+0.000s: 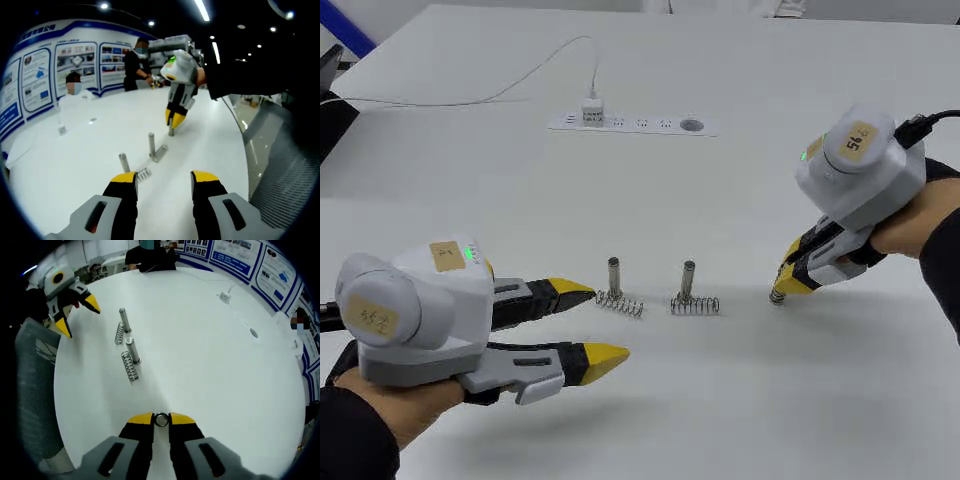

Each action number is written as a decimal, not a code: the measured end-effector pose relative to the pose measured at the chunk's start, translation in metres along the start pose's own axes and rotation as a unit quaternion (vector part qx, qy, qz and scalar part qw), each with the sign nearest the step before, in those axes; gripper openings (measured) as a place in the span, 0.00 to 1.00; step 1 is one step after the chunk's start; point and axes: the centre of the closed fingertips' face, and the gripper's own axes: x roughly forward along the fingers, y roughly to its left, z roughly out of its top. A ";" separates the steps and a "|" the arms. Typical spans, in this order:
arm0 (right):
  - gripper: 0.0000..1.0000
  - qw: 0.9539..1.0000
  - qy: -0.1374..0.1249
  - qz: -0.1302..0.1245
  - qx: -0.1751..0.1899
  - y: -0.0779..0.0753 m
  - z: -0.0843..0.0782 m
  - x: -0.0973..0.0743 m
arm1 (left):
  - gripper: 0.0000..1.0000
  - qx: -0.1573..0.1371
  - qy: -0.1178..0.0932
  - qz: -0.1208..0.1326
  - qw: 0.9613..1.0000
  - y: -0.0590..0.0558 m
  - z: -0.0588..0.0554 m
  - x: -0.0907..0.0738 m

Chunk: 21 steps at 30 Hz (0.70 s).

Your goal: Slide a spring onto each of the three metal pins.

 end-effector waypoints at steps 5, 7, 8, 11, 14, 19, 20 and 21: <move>0.16 1.000 -0.001 -0.003 -0.002 0.001 0.000 -0.001 | 0.43 0.000 0.000 0.000 1.000 0.000 0.000 0.000; 0.18 1.000 -0.006 -0.008 -0.006 0.001 0.003 -0.004 | 0.43 0.001 0.000 -0.001 1.000 -0.001 0.000 0.001; 0.18 1.000 -0.007 -0.008 -0.006 0.002 0.003 -0.005 | 0.43 0.000 -0.001 -0.001 1.000 -0.001 0.000 0.001; 0.19 1.000 -0.011 -0.013 -0.009 0.002 0.006 -0.009 | 0.43 0.001 0.000 -0.002 1.000 -0.001 0.000 0.001; 0.20 1.000 -0.015 -0.015 -0.013 0.004 0.009 -0.013 | 0.43 0.001 -0.001 -0.002 1.000 -0.001 -0.001 0.002; 0.20 0.999 -0.027 -0.014 -0.021 0.009 0.018 -0.020 | 0.43 0.001 -0.002 -0.002 1.000 -0.001 0.000 0.002; 0.20 0.999 -0.028 -0.014 -0.024 0.011 0.020 -0.021 | 0.43 0.001 -0.002 -0.002 1.000 -0.002 0.000 0.002; 0.20 0.999 -0.031 -0.013 -0.026 0.012 0.023 -0.021 | 0.43 0.001 -0.002 -0.002 1.000 -0.002 0.000 0.002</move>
